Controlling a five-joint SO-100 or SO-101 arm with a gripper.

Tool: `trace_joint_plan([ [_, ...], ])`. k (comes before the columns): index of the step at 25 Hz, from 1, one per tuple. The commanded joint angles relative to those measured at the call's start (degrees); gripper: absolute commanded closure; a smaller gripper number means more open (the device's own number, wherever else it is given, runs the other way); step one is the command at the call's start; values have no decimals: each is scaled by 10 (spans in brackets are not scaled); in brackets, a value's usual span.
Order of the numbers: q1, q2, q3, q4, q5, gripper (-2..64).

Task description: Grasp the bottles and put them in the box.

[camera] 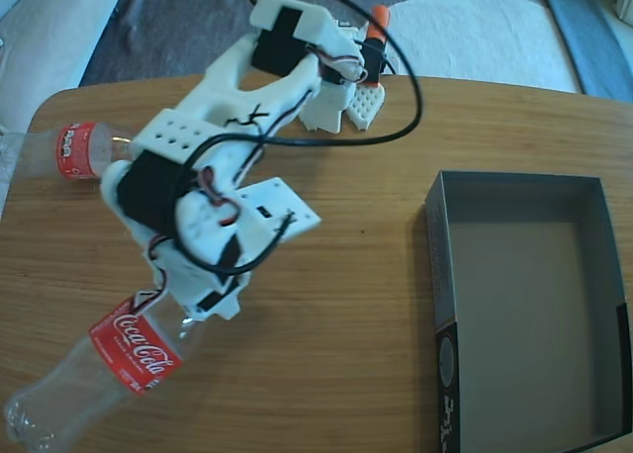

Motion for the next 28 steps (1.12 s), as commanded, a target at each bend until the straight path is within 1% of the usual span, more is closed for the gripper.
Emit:
trace_joint_plan([
  [1, -33, 100, 13, 40, 41, 615],
  [9, -136, 244, 143, 40, 114, 615],
  [15, -237, 332, 214, 40, 150, 615],
  [22, -377, 409, 265, 40, 152, 615],
  [28, -520, 440, 272, 39, 184, 615],
])
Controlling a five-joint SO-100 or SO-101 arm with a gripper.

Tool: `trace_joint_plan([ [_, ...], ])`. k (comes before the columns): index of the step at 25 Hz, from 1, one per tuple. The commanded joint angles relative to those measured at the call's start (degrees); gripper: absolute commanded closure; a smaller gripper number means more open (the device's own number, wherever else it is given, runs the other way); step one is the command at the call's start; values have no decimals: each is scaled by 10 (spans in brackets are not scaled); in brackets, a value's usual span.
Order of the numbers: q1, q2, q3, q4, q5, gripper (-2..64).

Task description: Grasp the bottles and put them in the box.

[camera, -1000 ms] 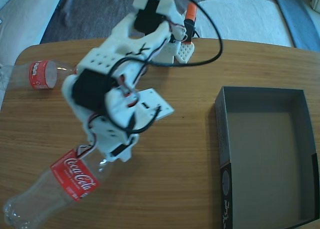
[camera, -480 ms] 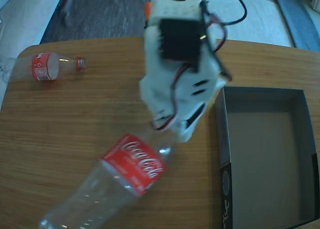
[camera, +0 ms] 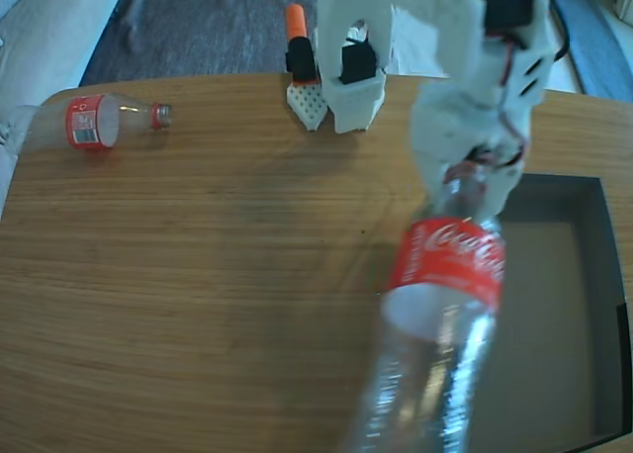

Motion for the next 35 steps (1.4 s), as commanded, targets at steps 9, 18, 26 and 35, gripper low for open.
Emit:
trace_joint_plan([
  [9, -215, 25, 5, 18, 72, 616],
  [18, -240, -62, 18, -48, 91, 618],
  [26, -226, -131, 17, -87, 90, 618],
  [35, -187, -191, 21, -103, 83, 617],
])
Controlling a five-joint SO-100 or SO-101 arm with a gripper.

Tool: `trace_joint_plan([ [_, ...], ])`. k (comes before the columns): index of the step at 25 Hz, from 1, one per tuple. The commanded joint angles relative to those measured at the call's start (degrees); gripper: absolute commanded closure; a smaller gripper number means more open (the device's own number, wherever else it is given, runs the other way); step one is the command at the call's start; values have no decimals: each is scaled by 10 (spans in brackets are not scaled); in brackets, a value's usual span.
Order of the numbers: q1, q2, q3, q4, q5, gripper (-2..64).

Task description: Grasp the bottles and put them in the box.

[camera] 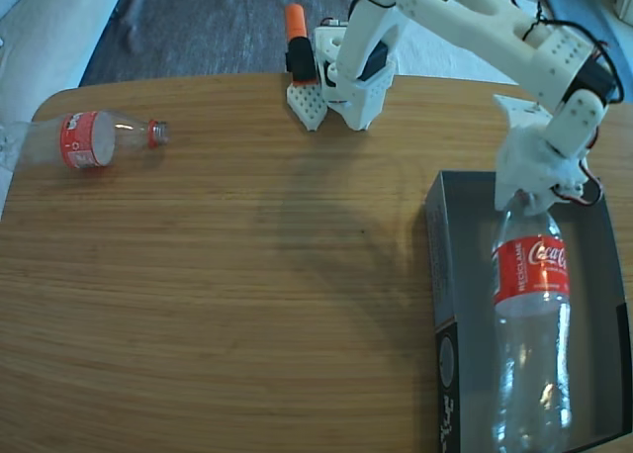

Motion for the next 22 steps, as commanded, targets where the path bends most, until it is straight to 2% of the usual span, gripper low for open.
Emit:
trace_joint_plan([
  [1, 14, 6, -10, -5, -6, 617],
  [14, 24, -4, 7, -4, -6, 617],
  [22, -8, -2, 31, -8, -6, 616],
])
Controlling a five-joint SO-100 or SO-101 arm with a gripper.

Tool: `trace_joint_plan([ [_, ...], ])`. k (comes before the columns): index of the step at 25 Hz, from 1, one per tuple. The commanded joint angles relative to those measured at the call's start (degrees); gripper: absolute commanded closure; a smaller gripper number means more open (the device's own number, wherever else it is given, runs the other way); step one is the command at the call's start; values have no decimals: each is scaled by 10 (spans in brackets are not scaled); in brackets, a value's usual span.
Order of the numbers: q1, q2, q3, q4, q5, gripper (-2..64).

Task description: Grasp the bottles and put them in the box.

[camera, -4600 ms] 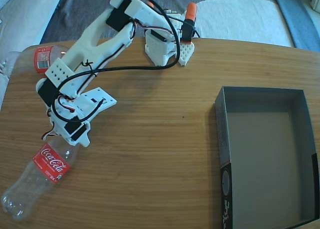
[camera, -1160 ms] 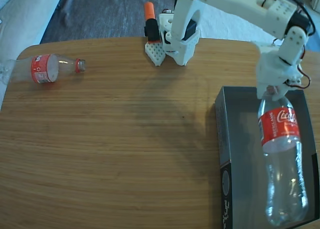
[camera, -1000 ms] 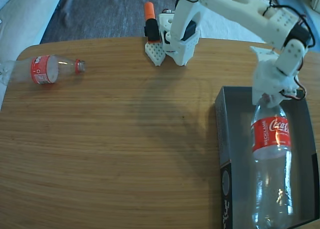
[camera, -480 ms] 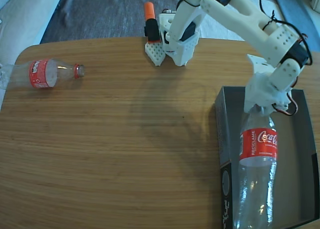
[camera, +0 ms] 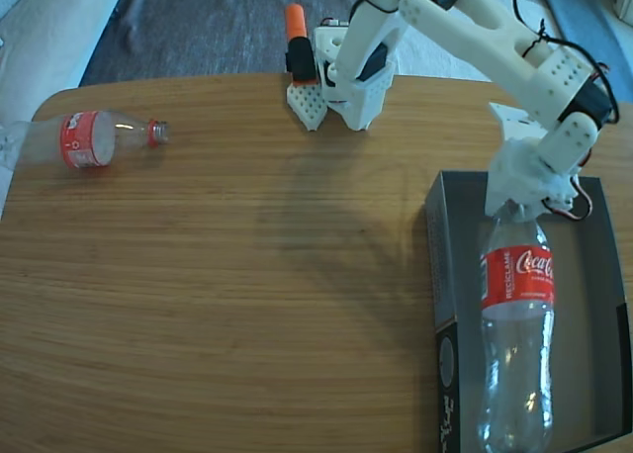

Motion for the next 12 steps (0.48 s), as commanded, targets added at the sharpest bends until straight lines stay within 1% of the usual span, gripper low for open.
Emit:
trace_joint_plan([
  [1, -4, 20, 9, -4, 2, 615],
  [5, -14, 20, 23, -4, 2, 614],
  [10, -20, 20, 23, -31, 2, 615],
  [12, -20, 20, 23, -32, 2, 615],
])
